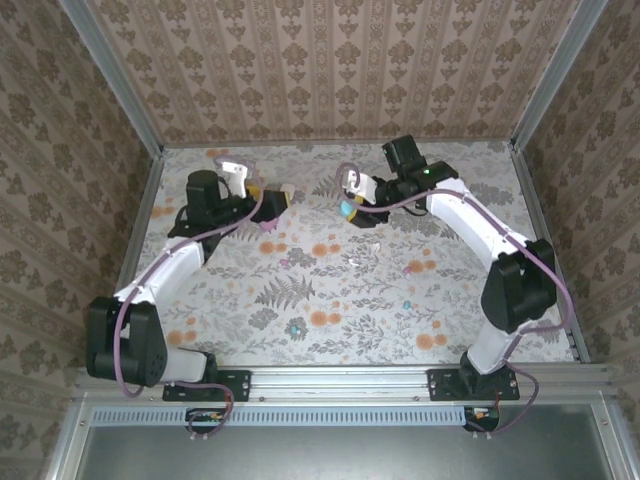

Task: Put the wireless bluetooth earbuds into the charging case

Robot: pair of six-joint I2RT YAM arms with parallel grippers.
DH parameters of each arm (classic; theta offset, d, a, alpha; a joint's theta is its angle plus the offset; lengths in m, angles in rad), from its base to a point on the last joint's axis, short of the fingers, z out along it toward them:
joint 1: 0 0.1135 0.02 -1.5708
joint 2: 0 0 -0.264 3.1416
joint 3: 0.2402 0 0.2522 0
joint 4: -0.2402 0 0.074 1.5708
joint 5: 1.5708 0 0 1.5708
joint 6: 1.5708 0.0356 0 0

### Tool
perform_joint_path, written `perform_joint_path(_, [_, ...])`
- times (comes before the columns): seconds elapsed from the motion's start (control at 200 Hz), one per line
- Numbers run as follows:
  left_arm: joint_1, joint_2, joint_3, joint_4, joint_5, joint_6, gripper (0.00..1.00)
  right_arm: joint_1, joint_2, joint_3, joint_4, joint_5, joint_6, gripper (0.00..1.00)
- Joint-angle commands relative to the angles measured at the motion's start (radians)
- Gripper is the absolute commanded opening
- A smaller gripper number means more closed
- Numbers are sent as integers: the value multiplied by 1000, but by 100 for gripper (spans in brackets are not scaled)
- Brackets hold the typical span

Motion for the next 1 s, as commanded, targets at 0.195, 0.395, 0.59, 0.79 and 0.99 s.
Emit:
perform_joint_path(0.195, [-154,75,136,-15,125,-387,86,76,-139,-101,194,45,72,27])
perform_joint_path(0.395, [-220,112,153,31,163,-434,78,84,-162,-122,237,39,91,27])
perform_joint_path(0.59, [-273,140,176,61,180,-426,73,86,-165,-128,243,31,87,27])
perform_joint_path(0.79, [-302,149,184,84,186,-418,68,86,-165,-134,257,37,86,27])
perform_joint_path(0.99, [-303,151,183,80,174,-426,42,89,-165,-137,273,35,89,27])
